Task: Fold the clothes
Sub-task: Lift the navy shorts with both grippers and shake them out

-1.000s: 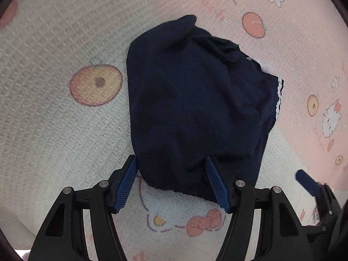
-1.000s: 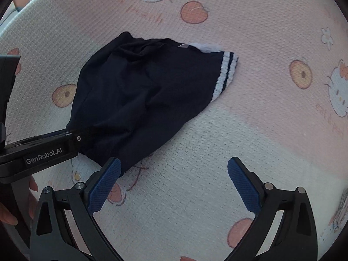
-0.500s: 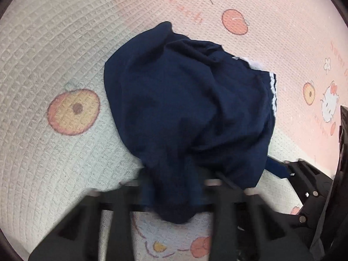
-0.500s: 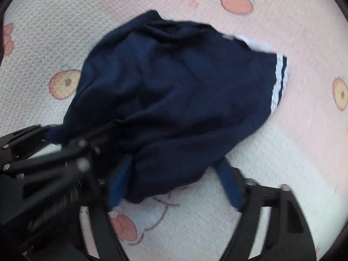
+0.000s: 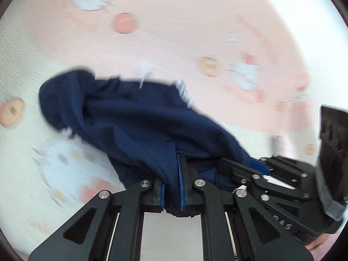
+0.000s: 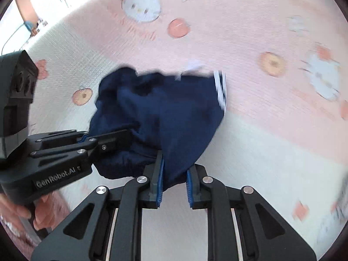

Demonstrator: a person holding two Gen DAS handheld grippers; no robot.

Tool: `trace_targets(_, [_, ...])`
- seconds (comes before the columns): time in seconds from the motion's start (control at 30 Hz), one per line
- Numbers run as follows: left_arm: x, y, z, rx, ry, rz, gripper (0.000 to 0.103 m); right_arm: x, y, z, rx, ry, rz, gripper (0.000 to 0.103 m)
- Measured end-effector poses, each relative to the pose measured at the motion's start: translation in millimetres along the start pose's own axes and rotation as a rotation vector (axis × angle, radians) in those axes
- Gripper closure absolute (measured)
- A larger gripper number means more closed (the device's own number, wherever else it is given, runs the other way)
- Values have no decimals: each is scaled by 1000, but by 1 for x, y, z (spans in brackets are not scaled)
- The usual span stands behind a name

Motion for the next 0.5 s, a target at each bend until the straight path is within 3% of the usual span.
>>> trace_targets(0.13, [71,-36,14,-14,-59,-85,93,41,-62,71,57,-10,-87,87])
trace_targets(0.27, [109,-54,40,4,-59,-122,93,73,-116,147,115,25,-197,87])
trace_targets(0.4, [141,-69,68,28,-51,-151,93,86,-139,206,215,94,-225,87])
trace_targets(0.5, [165,-80,89,45,-44,-173,93,84,-134,217,259,54,-224,86])
Point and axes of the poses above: each gripper's, at about its wrist camera, not at the fingertips, and z roughly against the way its jaws point, x to its right, y to its top, the point moved 2 cm from there along -z, roughly the way its jaws point, and after that the axes turned 8 degrees about -x, right-handed, at the moved point
